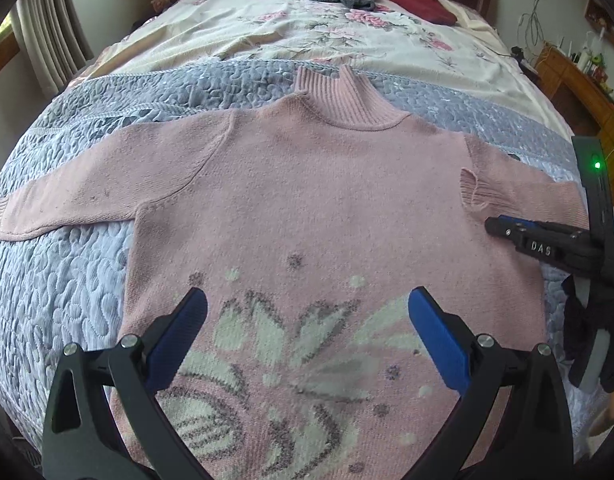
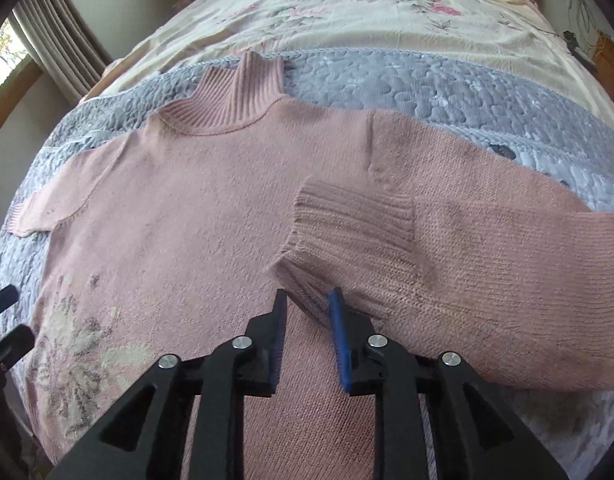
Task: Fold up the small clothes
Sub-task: 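Carry the gripped sleeve cuff with the right tool across the sweater body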
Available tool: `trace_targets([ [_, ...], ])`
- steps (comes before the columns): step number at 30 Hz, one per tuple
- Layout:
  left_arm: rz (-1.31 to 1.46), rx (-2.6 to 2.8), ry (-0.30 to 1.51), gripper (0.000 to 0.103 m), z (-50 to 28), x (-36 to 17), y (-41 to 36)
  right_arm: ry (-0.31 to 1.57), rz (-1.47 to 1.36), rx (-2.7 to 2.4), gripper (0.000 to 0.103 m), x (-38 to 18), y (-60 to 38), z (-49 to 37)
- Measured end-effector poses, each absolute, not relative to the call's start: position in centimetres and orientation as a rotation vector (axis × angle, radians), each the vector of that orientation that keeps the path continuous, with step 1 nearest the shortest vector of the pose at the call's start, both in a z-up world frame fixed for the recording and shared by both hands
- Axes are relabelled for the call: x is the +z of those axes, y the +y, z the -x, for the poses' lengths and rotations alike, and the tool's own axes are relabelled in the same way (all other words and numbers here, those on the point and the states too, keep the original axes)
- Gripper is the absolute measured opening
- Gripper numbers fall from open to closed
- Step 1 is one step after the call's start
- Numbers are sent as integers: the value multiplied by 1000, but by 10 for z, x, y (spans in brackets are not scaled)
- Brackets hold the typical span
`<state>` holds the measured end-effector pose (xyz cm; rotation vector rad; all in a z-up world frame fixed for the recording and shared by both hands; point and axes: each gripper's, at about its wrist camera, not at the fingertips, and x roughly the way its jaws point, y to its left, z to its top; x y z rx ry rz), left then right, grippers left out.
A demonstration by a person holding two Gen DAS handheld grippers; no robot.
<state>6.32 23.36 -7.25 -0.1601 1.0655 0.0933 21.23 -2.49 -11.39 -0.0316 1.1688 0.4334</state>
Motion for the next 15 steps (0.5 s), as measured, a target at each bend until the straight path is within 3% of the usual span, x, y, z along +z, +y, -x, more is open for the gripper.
trace_targets([
  [12, 291, -253, 1229, 99, -160, -100, 131, 1101, -271, 333, 25, -89, -158, -151],
  [15, 312, -271, 1290, 92, -184, -121, 110, 1097, -264, 314, 26, -90, -175, -137],
])
